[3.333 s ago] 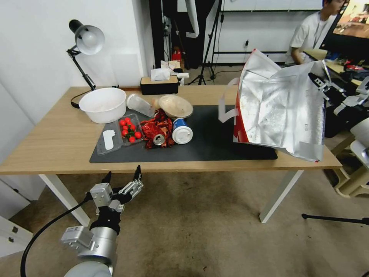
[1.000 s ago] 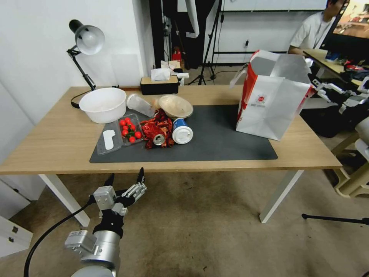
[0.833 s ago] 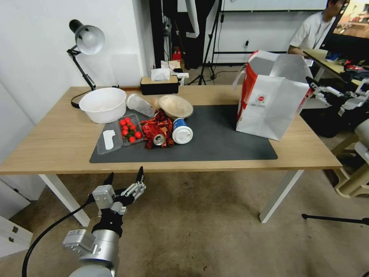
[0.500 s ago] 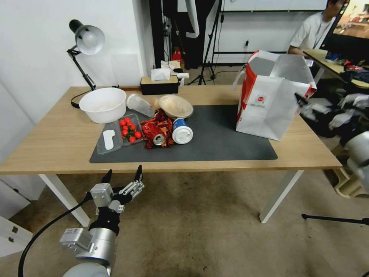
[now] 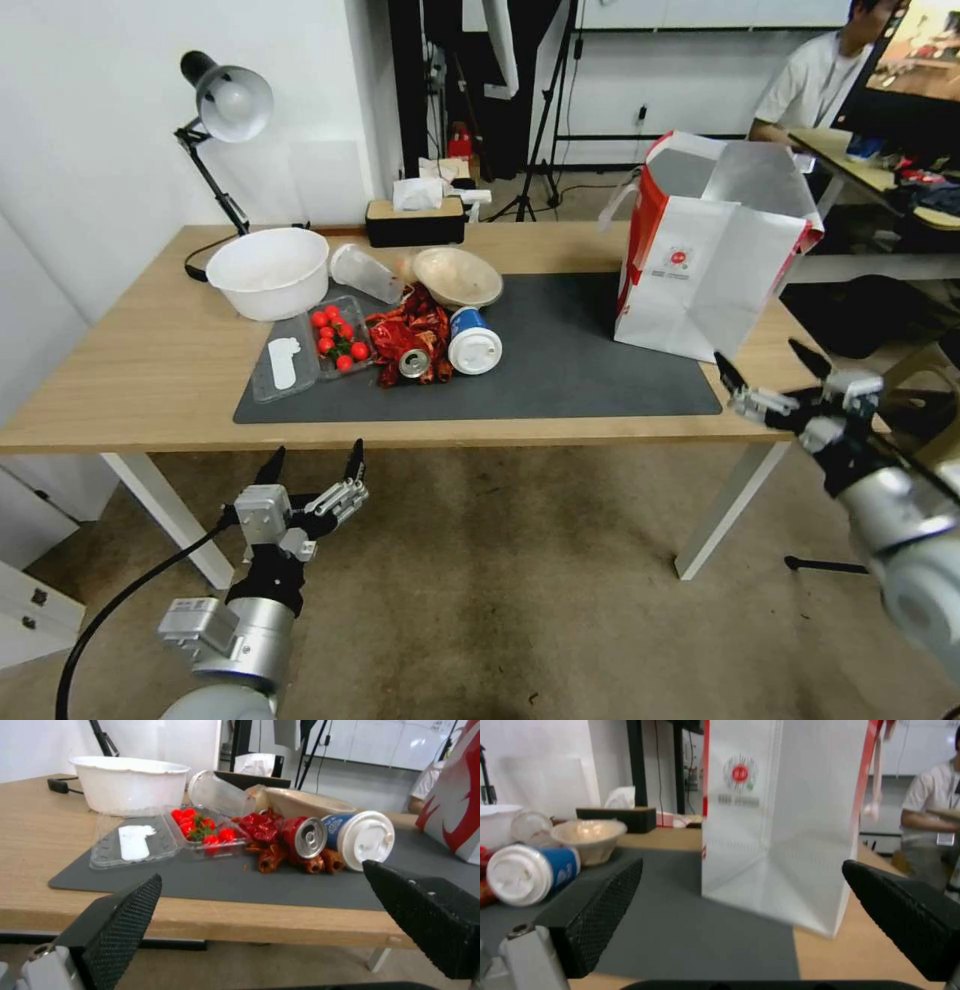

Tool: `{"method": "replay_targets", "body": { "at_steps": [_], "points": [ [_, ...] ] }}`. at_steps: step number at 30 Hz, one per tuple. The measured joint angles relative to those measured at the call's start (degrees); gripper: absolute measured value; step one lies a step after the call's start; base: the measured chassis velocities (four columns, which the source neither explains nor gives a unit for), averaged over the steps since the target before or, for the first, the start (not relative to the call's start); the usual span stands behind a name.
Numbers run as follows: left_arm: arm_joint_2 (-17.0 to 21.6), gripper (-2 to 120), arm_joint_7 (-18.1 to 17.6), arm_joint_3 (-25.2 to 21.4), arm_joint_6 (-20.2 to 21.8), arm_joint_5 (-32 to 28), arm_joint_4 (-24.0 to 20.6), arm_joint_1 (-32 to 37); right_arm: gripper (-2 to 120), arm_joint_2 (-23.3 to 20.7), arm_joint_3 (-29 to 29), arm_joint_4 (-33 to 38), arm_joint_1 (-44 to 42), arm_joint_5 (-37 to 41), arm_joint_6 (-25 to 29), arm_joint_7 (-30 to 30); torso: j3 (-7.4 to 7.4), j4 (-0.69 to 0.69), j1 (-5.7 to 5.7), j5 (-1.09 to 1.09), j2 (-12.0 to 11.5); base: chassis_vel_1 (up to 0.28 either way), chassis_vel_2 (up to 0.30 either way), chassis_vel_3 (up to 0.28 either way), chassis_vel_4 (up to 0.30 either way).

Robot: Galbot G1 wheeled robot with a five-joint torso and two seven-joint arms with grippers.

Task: Pick up the food delivery bag from the floor and place it on the table.

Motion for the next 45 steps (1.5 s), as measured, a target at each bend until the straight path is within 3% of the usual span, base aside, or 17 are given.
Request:
{"method": "replay_targets", "body": {
  "at_steps": [13,28,45],
  "points": [
    [0.40,100,0.13,-0.10,-3.20,2.74,4.66,-0.14,100,8.27,-5.28,-1.25,-4.09,-6.42,5.06,-0.37,0.00,0.00,0.00,0.00,0.00,0.000,0.000,0.000,0.000],
    [0.07,100,-0.19,-0.19,-5.39,4.22,6.82,-0.35,100,10.61,-9.15,-3.53,-2.55,-7.97,6.05,-0.73,0.01,0.00,0.00,0.01,0.00,0.000,0.000,0.000,0.000],
    [-0.23,100,-0.67,-0.16,-4.99,4.53,6.75,-0.42,100,11.25,-9.99,-3.70,-2.39,-8.29,6.12,-1.35,0.01,0.00,0.00,0.01,0.00,0.000,0.000,0.000,0.000]
  ]
}}
